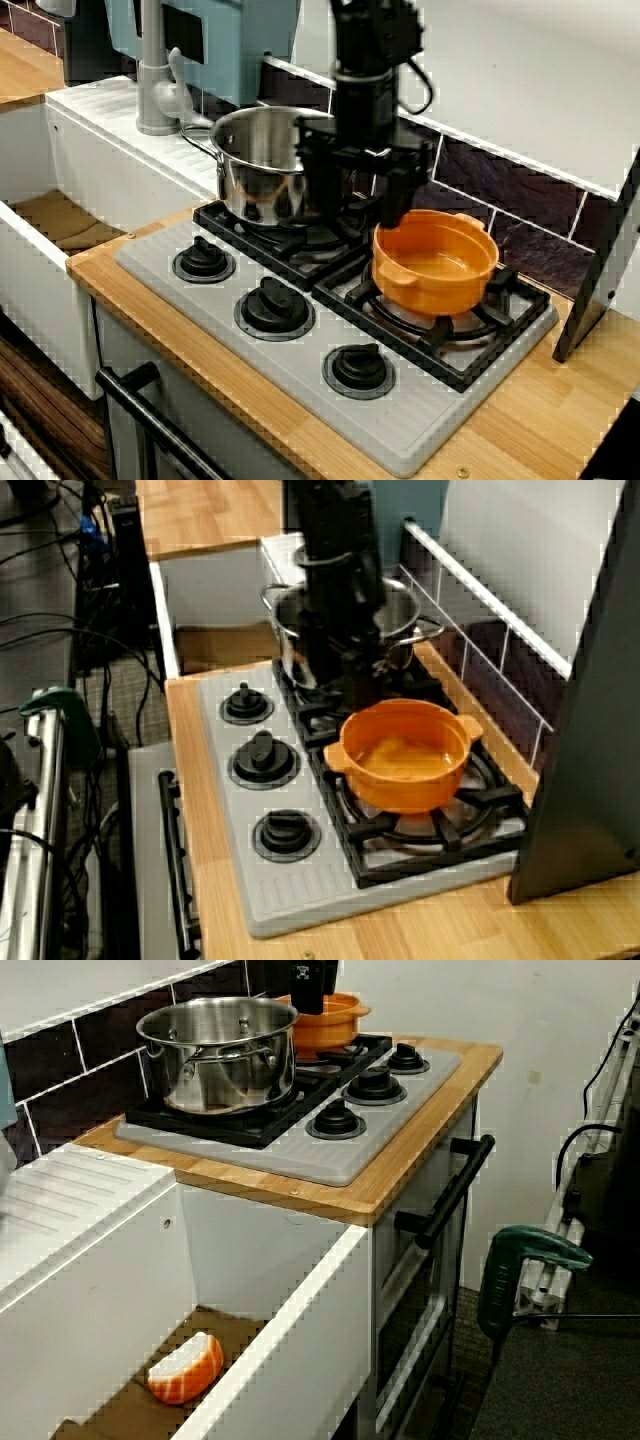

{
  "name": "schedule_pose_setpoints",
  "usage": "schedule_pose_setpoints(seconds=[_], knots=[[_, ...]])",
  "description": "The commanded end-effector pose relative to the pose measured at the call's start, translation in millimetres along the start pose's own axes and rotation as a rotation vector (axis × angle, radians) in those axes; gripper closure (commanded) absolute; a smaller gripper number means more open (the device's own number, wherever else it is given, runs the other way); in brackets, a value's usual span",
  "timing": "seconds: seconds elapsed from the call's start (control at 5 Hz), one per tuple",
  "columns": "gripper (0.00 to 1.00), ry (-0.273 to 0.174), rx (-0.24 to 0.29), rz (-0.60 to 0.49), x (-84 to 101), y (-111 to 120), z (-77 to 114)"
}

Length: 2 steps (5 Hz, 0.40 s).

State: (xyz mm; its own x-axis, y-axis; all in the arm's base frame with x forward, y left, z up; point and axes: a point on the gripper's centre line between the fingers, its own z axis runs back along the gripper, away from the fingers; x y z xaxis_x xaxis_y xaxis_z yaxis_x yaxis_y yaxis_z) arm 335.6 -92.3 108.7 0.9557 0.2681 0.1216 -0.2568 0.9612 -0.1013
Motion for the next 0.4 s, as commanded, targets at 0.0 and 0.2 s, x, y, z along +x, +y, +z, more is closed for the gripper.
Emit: schedule_pose_setpoints(seconds=[0.0, 0.2], knots=[[0.00, -0.030, -0.041, 0.022, 6.5, -5.1, 11.3], [0.00, -0.028, -0.033, 0.033, 6.0, -3.1, 0.9]])
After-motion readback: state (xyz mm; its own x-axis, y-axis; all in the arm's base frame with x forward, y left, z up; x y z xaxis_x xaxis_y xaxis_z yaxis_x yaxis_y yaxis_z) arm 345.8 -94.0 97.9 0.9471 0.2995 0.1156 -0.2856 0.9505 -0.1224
